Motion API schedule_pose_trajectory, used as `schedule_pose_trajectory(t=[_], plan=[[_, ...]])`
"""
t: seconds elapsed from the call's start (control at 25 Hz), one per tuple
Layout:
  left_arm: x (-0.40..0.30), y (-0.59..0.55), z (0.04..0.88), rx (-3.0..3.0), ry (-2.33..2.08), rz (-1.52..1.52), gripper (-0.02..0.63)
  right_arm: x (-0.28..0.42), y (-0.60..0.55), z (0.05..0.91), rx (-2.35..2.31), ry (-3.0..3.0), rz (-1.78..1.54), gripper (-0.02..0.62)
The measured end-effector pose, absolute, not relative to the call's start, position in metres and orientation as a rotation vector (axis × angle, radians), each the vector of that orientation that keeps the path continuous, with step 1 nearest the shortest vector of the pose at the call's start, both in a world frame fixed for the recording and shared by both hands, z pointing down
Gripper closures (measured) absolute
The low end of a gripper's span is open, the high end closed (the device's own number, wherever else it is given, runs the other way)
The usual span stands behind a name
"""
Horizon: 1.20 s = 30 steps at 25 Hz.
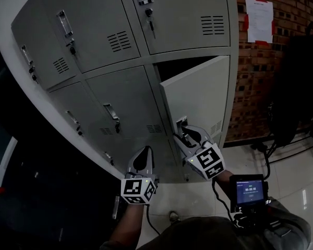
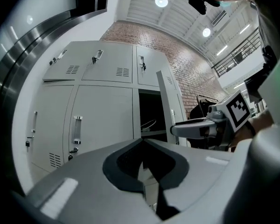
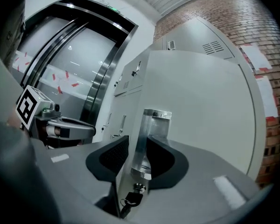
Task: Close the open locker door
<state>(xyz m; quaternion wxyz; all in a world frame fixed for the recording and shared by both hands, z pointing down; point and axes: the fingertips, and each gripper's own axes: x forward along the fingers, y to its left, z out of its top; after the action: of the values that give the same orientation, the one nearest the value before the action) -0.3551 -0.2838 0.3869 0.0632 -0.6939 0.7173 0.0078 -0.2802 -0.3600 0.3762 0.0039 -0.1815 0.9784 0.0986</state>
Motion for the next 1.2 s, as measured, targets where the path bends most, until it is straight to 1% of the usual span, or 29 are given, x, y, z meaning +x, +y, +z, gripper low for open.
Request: schedule_pose_trajectory(t=[0.48,0.88,0.92,1.08,1.16,1.2], plan=[[-0.414,-0.317,0.385,-2.192,2.058,0.047,0.607,-0.329,-0.408,0.378,-0.836,3.055,0.308,0.472],[-0.434,-0.342,0.386,-2.281,1.964,0.085,0.607,-0.344,-0.443,0.377,-1.022,3.014,0.304,0.474],[-0.436,-0.344,0.387,-2.287,1.960,0.088,0.607,-0.341,-0.449,0.374,-1.061,2.992,0.301,0.499],[-0.445,-0.348,0.388,-2.306,1.942,0.093,0.607,-0.329,-0.472,0.367,-1.173,2.932,0.261,0.503],[-0.447,-0.350,0.389,-2.313,1.932,0.093,0.607,-0.325,-0.477,0.366,-1.207,2.916,0.255,0.546],[-0.449,-0.352,0.389,-2.317,1.927,0.093,0.607,-0.324,-0.478,0.366,-1.219,2.907,0.260,0.554]])
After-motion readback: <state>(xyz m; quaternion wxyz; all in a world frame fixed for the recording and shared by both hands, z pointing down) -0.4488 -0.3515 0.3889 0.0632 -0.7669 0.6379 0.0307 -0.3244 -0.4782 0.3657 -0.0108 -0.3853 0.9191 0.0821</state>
